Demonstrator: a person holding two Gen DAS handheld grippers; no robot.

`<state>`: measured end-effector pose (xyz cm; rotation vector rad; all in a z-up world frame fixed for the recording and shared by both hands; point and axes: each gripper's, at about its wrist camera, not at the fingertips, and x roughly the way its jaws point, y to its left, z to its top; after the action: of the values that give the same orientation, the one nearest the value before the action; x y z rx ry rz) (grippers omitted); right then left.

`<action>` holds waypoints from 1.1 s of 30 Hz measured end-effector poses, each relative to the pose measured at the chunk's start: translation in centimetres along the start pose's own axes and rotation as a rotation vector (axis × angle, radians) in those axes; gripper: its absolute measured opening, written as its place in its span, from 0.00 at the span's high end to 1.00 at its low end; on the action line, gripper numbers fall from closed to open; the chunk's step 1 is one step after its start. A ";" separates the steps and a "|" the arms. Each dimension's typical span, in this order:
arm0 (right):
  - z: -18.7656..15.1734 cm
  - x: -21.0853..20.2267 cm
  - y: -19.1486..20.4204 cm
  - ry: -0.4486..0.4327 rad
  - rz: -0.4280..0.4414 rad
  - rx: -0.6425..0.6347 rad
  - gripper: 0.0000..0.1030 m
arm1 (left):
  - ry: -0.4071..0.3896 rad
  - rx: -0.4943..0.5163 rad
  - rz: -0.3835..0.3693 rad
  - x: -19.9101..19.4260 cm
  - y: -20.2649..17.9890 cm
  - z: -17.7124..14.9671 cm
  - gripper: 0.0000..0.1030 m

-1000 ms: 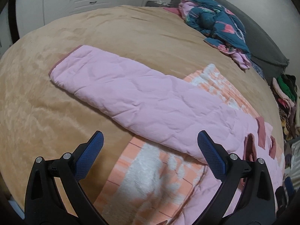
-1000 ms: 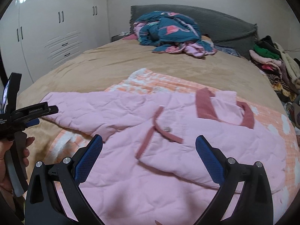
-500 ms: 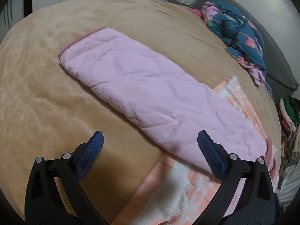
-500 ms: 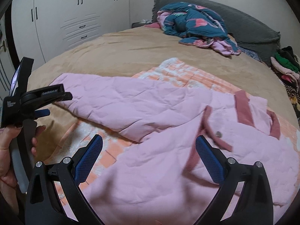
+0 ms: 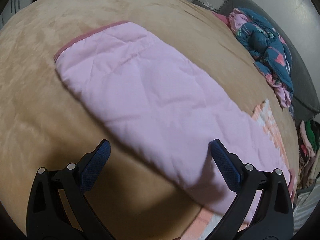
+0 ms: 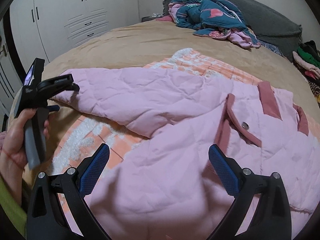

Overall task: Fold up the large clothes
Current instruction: 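Move the left gripper along the other sleeve toward its ribbed cuff, then grasp the ribbed sleeve cuff with the left gripper and lift it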

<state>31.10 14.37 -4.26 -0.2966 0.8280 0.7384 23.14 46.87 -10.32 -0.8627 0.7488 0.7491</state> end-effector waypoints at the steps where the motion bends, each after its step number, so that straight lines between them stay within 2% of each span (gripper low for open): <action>1: -0.2 -0.1 -0.5 0.006 -0.005 0.005 0.04 | -0.001 -0.011 -0.005 0.3 0.2 0.2 0.09; 6: -0.9 -1.6 -2.6 -0.026 -0.021 0.053 0.04 | -0.051 0.008 -0.005 1.4 0.2 1.1 0.09; 10: -1.3 -3.1 -3.8 -0.066 -0.022 0.092 0.04 | -0.078 -0.021 -0.029 1.4 0.9 1.6 0.09; 13: -1.7 -4.3 -4.3 -0.094 -0.025 0.099 0.04 | -0.105 0.011 0.002 1.5 1.4 2.0 0.10; 14: -1.9 -4.8 -4.4 -0.105 -0.036 0.098 0.04 | -0.115 -0.001 -0.009 1.3 1.8 2.1 0.13; 16: -2.4 -5.7 -4.8 -0.126 -0.055 0.103 0.04 | -0.138 -0.014 -0.010 0.7 2.0 2.2 0.28; 18: -2.7 -6.2 -5.2 -0.134 -0.061 0.109 0.04 | -0.175 -0.003 0.005 -0.1 1.9 2.4 0.40; 22: -3.8 -7.3 -6.1 -0.146 -0.078 0.142 0.04 | -0.227 0.003 -0.023 -1.6 1.7 2.7 0.69; 30: -7.5 -10.9 -8.9 -0.167 -0.129 0.257 0.04 | -0.304 0.065 -0.136 -6.5 -0.4 3.4 0.84; 33: -8.7 -11.9 -9.7 -0.166 -0.137 0.292 0.04 | -0.330 0.103 -0.168 -8.7 -1.8 3.2 0.85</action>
<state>27.67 -2.70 -1.34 -0.0284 0.7389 0.4985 20.91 46.59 -1.17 -0.6782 0.4123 0.6754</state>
